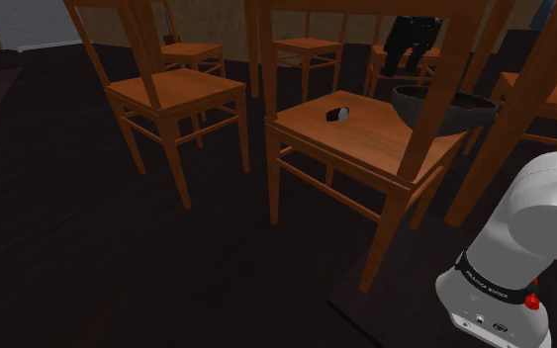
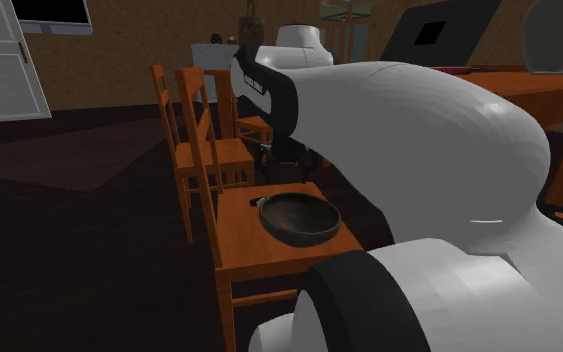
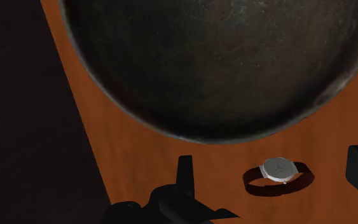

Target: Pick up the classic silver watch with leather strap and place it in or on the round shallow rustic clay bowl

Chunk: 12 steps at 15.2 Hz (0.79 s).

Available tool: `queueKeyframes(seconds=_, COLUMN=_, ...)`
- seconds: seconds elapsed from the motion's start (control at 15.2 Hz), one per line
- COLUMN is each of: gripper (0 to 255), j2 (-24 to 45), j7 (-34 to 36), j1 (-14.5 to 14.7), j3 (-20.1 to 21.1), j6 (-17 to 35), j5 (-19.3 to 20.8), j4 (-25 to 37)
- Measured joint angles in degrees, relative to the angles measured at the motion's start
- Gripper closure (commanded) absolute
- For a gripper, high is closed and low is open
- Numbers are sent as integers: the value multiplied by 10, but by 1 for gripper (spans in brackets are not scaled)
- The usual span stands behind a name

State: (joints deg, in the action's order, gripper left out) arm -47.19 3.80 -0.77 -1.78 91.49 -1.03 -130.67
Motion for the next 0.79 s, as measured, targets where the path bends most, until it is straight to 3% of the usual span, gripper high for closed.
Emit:
queueKeyframes(seconds=0.2, gripper=0, j2=27, j7=53, j1=-18, j3=22, j6=10, j5=-6, j4=10)
queueKeyframes(seconds=0.66, gripper=0, j2=192, j7=374, j1=-114, j3=123, j6=43, j5=-13, j4=89)
queueKeyframes(seconds=0.79, gripper=0, j2=225, j7=435, j1=-128, j3=138, j6=48, j5=-11, j4=105)
